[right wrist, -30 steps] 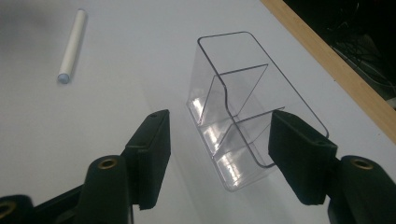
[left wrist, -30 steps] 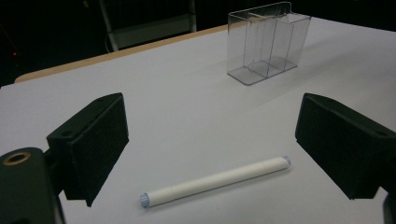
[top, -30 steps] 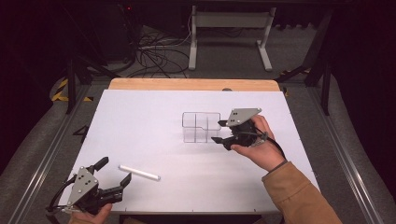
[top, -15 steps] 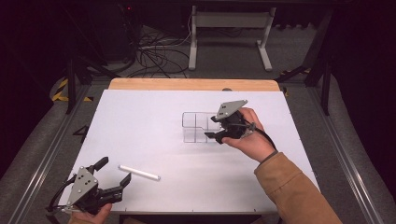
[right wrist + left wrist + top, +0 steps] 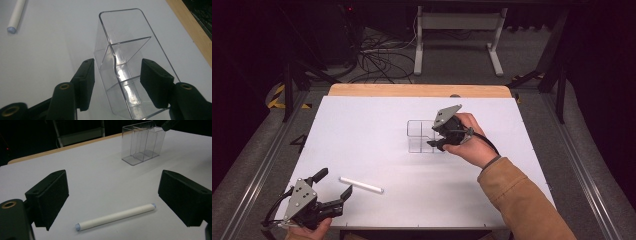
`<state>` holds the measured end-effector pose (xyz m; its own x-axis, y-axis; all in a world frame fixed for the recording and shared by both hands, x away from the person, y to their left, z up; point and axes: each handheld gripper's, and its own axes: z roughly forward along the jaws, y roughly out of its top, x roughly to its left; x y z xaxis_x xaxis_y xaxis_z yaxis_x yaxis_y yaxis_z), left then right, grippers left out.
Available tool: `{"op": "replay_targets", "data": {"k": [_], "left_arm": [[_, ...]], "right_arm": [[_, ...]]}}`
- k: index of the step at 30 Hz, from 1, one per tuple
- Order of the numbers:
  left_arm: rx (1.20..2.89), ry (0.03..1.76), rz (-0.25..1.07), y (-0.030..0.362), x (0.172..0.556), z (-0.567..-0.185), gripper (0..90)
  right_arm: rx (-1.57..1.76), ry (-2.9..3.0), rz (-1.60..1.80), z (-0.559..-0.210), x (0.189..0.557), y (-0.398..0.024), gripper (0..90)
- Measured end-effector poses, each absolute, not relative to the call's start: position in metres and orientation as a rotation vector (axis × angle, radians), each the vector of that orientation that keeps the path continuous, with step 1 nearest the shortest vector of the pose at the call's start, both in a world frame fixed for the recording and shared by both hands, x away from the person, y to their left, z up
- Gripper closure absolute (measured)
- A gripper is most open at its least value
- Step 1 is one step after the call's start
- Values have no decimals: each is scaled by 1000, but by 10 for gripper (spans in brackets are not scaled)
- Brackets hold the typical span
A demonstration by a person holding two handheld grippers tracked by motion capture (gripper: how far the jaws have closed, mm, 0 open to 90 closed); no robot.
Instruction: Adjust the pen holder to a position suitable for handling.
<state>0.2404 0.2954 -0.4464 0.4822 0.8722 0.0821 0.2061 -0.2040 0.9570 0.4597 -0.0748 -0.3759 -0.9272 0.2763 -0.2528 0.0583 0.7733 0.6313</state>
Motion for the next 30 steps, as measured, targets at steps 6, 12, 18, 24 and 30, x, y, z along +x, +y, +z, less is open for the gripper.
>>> {"op": "replay_targets", "data": {"k": [6,12,18,24,30], "left_arm": [[1694,927,807,296,241,-447,104],[1693,929,807,297,241,-447,104],[1693,928,806,297,241,-447,104],[1691,929,805,297,241,-447,104],[1691,929,805,297,241,-447,104]], "right_arm": [[185,2687,836,-381,468,-59,580],[152,2734,791,-386,475,-48,648],[155,2776,731,-394,480,-41,702],[148,2827,701,-400,484,-39,796],[77,2866,714,-397,482,-40,869]]}}
